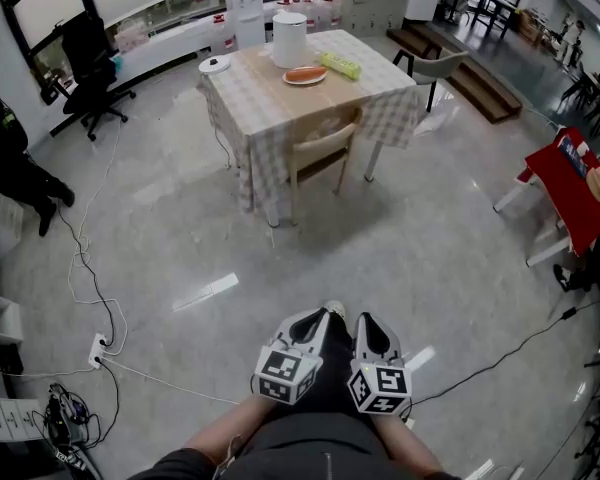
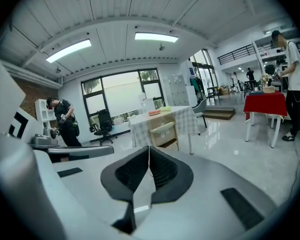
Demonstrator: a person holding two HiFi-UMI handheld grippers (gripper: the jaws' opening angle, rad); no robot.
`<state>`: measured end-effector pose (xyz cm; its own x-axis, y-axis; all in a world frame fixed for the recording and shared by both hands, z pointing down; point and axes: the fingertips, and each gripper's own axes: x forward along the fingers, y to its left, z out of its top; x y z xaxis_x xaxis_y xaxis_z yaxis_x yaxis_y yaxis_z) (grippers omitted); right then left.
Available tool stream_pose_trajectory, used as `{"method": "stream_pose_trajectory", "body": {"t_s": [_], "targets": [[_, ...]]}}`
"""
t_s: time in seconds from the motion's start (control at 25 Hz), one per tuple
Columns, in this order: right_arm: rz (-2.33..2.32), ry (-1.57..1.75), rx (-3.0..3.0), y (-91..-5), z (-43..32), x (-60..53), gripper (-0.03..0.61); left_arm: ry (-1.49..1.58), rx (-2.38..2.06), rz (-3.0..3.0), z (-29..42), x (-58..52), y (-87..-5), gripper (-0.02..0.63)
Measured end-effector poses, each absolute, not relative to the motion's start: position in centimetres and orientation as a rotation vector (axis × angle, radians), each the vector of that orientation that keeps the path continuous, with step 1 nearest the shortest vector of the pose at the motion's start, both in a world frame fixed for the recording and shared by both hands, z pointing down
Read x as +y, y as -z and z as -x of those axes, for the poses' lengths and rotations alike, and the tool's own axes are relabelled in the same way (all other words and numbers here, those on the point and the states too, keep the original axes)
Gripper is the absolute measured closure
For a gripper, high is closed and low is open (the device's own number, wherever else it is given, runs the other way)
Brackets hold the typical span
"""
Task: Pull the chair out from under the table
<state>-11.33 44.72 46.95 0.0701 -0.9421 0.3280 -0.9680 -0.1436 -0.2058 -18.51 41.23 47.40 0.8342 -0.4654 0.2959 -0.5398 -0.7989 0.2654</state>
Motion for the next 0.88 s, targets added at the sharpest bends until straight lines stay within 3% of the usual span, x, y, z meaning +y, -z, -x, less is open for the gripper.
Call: {"method": "stream_pose_trajectory", "body": {"t_s": [0.88], "targets": [[-2.166,-0.596,-2.099,-46.8,5.8,34.0,0.566,-0.325,-0.852,-2.630,13.5,30.7,-47.4,0.604]]}}
